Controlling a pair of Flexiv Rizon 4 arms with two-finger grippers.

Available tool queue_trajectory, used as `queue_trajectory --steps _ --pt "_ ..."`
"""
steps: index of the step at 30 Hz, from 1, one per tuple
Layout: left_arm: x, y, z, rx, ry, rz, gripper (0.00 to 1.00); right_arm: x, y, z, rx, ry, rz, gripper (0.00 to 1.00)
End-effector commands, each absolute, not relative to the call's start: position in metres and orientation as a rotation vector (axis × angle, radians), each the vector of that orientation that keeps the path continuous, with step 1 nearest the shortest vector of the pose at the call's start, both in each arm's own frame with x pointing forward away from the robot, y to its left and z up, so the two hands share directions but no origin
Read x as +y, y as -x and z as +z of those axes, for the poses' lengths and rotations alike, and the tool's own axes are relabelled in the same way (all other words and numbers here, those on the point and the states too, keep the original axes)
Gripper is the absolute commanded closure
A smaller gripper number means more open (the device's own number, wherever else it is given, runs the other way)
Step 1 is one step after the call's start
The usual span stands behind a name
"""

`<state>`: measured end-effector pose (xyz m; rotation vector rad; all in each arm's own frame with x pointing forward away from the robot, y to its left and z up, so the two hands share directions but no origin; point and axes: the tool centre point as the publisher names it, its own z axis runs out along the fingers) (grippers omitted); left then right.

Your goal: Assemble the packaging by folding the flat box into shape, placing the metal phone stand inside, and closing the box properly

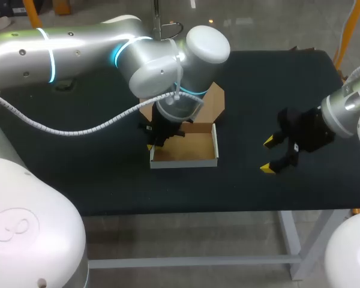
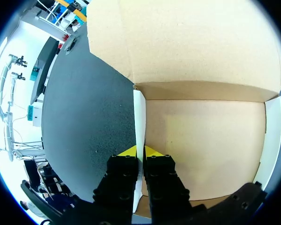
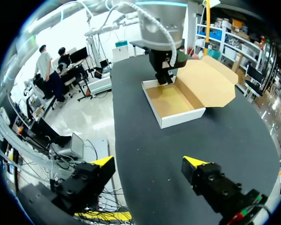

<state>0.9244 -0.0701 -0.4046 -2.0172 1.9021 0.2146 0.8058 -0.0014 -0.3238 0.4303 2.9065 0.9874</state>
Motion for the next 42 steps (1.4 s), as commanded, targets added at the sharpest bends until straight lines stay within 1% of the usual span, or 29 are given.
queue_trajectory --steps 1,7,8,9,10,11,12,15,17,19,21,23,25,26,37,42 --pt "-0.065 -0.923 -0.405 1.927 2.055 0.144 1.0 -0.003 -0.808 -0.323 2.913 -0.431 0.995 0.0" --pt "-0.066 -0.92 -0.405 1.974 2.094 0.05 1.0 -0.001 -0.812 -0.325 2.921 -0.449 1.004 0.0" --pt "-0.066 -0.919 -0.405 1.984 2.099 0.037 0.98 -0.001 -0.812 -0.325 2.923 -0.45 1.003 0.0" --pt "-0.066 -0.919 -0.405 1.992 2.106 0.017 0.92 -0.001 -0.812 -0.326 2.924 -0.451 1.003 0.0" --pt "-0.066 -0.918 -0.404 1.997 2.111 0.0 0.84 -0.001 -0.812 -0.326 2.926 -0.451 1.001 0.0" --pt "-0.066 -0.918 -0.404 1.998 2.113 -0.015 0.74 -0.001 -0.812 -0.326 2.927 -0.452 0.999 0.0" --pt "-0.066 -0.918 -0.403 2.002 2.115 -0.041 0.67 0.0 -0.812 -0.326 2.929 -0.454 0.998 0.0" --pt "-0.067 -0.916 -0.399 2.03 2.097 -0.12 0.56 0.0 -0.813 -0.326 2.934 -0.462 0.99 0.0" --pt "-0.069 -0.914 -0.397 2.064 2.081 -0.171 0.4 0.001 -0.814 -0.327 2.936 -0.465 0.988 0.0" --pt "-0.07 -0.913 -0.393 2.065 2.076 -0.209 0.33 0.001 -0.814 -0.327 2.938 -0.466 0.985 0.0" --pt "-0.07 -0.912 -0.389 2.086 2.071 -0.265 0.18 0.002 -0.815 -0.326 2.939 -0.467 0.983 0.0" --pt "-0.071 -0.91 -0.385 2.097 2.053 -0.308 0.17 0.003 -0.815 -0.326 2.941 -0.467 0.979 0.0" --pt "-0.071 -0.908 -0.381 2.109 2.049 -0.35 0.08 0.004 -0.815 -0.326 2.943 -0.467 0.976 0.0" --pt "-0.071 -0.906 -0.378 2.126 2.035 -0.387 0.0 0.004 -0.815 -0.326 2.943 -0.467 0.974 0.0" --pt "-0.07 -0.879 -0.339 2.394 1.826 -0.839 0.0 0.004 -0.819 -0.325 2.944 -0.495 0.964 0.0" --pt "-0.065 -0.857 -0.32 2.609 1.61 -1.004 0.0 0.004 -0.819 -0.324 2.942 -0.501 0.96 0.0"
